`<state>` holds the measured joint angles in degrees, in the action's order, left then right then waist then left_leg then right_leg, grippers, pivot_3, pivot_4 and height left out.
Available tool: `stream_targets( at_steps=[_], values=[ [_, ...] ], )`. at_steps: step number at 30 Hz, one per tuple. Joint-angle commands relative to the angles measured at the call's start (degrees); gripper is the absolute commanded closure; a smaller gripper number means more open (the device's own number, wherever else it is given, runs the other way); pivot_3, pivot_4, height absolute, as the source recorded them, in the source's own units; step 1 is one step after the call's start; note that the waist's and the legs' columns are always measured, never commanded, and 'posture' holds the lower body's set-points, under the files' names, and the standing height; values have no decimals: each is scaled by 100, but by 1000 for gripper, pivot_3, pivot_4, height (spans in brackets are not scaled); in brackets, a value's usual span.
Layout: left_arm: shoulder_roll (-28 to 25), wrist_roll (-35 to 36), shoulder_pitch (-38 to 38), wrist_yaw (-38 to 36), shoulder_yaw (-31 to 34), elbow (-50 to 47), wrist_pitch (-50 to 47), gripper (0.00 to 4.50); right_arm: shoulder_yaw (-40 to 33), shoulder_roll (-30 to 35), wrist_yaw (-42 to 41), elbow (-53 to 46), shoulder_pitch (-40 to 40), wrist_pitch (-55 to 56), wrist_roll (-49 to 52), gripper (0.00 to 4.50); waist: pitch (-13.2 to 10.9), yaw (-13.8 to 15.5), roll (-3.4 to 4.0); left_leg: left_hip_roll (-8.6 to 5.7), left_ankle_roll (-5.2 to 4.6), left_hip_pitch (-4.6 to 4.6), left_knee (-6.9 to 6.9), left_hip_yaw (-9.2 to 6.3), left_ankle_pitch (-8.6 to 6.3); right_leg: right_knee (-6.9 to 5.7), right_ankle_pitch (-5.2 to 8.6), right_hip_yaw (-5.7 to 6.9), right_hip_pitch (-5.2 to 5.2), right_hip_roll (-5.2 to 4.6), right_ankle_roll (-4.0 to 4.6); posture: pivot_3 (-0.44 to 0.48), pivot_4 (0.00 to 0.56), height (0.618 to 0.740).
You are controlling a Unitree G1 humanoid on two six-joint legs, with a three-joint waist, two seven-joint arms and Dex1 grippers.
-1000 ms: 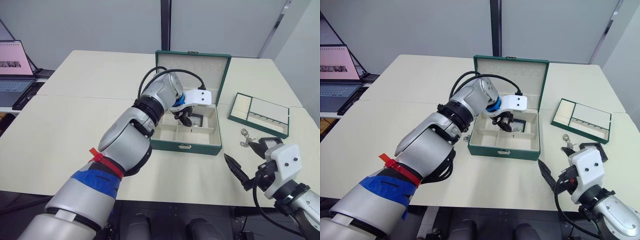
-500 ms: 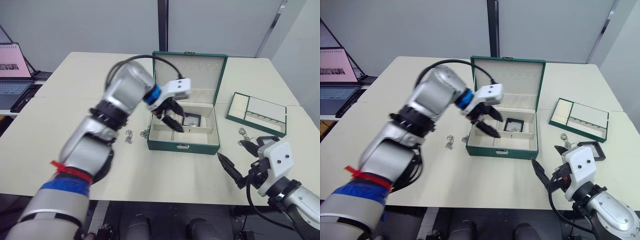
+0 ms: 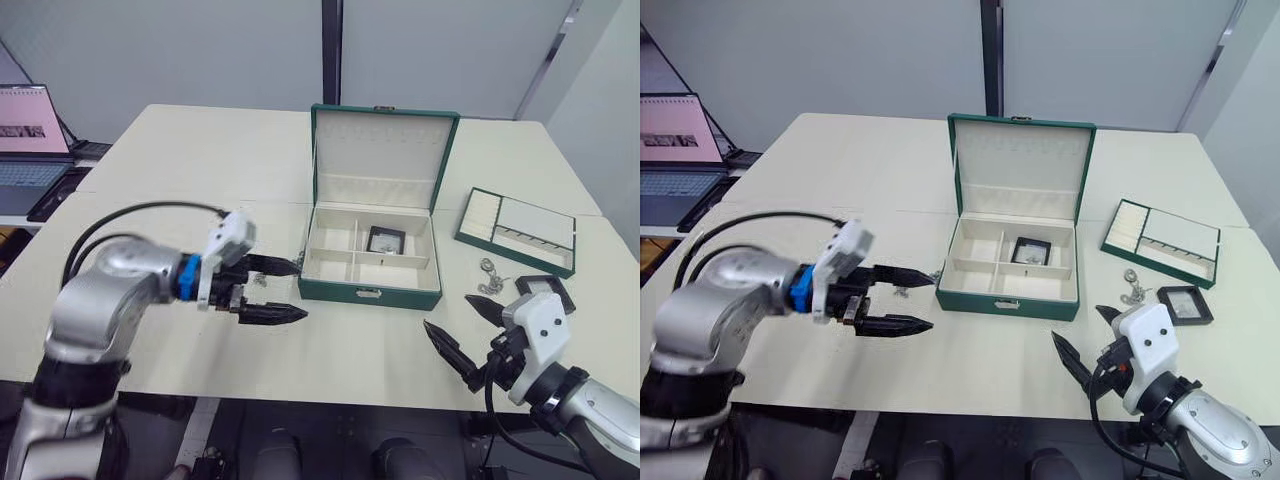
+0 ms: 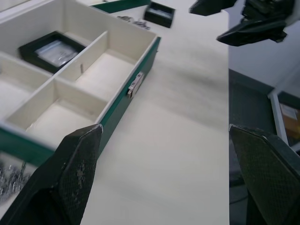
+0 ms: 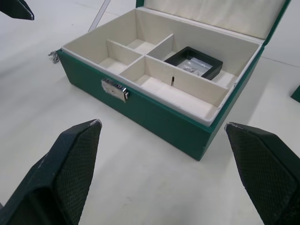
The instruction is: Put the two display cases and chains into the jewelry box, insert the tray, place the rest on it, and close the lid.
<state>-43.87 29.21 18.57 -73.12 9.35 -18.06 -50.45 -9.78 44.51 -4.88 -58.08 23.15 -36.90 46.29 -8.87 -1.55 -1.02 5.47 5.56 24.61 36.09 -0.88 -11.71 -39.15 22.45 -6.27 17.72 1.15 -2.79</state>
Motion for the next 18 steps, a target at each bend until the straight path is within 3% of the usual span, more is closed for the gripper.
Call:
stream_targets(
  at_steps=[1, 4, 8, 18],
  values=[
    [-208, 62, -423, 276, 434, -96, 277, 14, -14, -9, -292, -77, 124, 4, -121, 0, 0, 6, -2, 0, 0, 0, 0, 0, 0, 1, 0, 1, 0, 0, 0, 0, 150, 740],
    [-101, -197, -637, 731, 504, 263, 737, 14, 27, -71, -484, -10, 197, 53, -286, 0, 1, 23, -4, -3, 0, 0, 0, -4, 0, 4, 0, 8, -3, -4, 0, 0, 150, 740],
    [-37, -257, -875, 821, 568, 543, 1474, 14, 153, -130, -681, 24, 198, 84, -609, 0, 2, 17, -4, -3, -1, 0, -2, -5, -1, 5, 0, 12, -2, -4, 0, 0, 150, 740],
    [-299, 29, -1051, 853, 609, 750, 1473, 14, 247, -339, -974, 31, 216, 27, -943, 0, 2, 5, -3, -1, 0, 0, -4, -7, -1, 4, 0, 16, -2, -3, 0, 0, 150, 740]
  ],
)
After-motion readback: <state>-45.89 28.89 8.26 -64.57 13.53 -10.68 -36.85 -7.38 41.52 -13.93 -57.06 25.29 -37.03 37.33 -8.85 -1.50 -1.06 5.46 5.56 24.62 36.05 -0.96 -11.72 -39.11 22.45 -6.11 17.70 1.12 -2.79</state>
